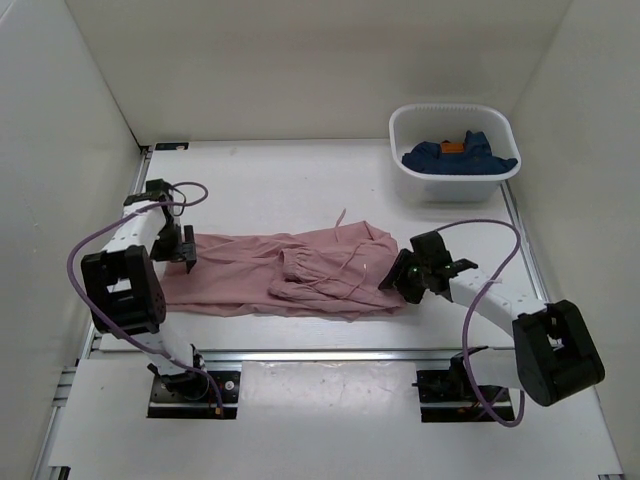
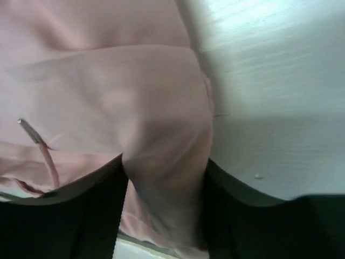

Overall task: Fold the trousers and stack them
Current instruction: Fold the trousers

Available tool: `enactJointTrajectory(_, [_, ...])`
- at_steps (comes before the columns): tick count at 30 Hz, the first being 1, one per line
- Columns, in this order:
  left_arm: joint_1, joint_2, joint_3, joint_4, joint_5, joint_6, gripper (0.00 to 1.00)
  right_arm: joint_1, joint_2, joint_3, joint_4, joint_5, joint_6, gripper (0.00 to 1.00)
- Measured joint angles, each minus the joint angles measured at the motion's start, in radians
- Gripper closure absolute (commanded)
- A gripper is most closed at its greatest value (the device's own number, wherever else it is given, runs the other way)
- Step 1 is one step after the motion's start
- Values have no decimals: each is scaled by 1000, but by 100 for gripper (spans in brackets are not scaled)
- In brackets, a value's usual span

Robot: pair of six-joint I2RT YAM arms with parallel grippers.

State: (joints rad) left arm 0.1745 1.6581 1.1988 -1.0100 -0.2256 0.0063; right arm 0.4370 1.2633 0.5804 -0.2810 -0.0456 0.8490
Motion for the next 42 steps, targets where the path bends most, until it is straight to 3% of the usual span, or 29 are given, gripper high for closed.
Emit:
enactJointTrajectory(1, [8, 0, -6, 0, 0, 0, 4, -13, 3, -13, 18, -26, 6, 76])
enactJointTrajectory(2, [14, 1, -15, 0, 1, 0, 4, -28, 5, -22, 27, -43, 0, 91])
enactJointTrajectory(3, [20, 2, -27, 0, 0, -1, 4, -48, 4, -26, 25, -64, 2, 100])
enactJointTrajectory(6, [27, 9, -49, -12, 9, -3, 4, -135, -24, -21, -34, -101, -14, 100])
enactJointTrajectory(9, [16, 21, -45, -14, 39, -3, 4, -250, -139, 45, -225, -61, -77, 100])
enactJointTrajectory(13, [-36, 74, 10, -41, 114, -4, 4, -291, -236, 348, -513, 124, -185, 100])
enactJointTrajectory(16, [-85, 121, 74, -62, 205, -4, 4, -167, -217, 564, -620, 251, -224, 100])
enactJointTrajectory(19, [-154, 162, 140, -87, 307, -6, 2, 110, -101, 720, -729, 380, -213, 100])
enactJointTrajectory(22, [-224, 203, 192, -109, 412, -6, 1, 370, 190, 954, -843, 454, -203, 100])
enactJointTrajectory(25, [-277, 269, 232, -122, 480, -6, 1, 521, 531, 1269, -923, 504, -209, 100])
enactJointTrajectory(28, [-289, 348, 248, -116, 478, -6, 13, 616, 827, 1618, -966, 552, -233, 100])
enactJointTrajectory(29, [-285, 375, 253, -113, 468, -9, 26, 637, 887, 1690, -967, 557, -240, 100])
enactJointTrajectory(30, [-279, 402, 259, -108, 452, -13, 33, 651, 920, 1722, -960, 557, -246, 100])
enactJointTrajectory(35, [-258, 419, 271, -100, 410, -15, 72, 620, 867, 1584, -885, 527, -250, 100])
enactJointTrajectory(36, [-257, 417, 266, -93, 404, -16, 86, 599, 850, 1568, -867, 518, -249, 100])
enactJointTrajectory(38, [-257, 411, 256, -79, 388, -14, 81, 557, 830, 1570, -838, 510, -248, 100])
enactJointTrajectory(39, [-257, 406, 251, -76, 383, -13, 71, 541, 820, 1570, -827, 508, -248, 100])
enactJointTrajectory(40, [-257, 398, 245, -72, 375, -13, 45, 522, 807, 1570, -819, 506, -248, 100])
enactJointTrajectory(42, [-256, 374, 231, -59, 362, -8, 34, 489, 757, 1526, -790, 503, -246, 100])
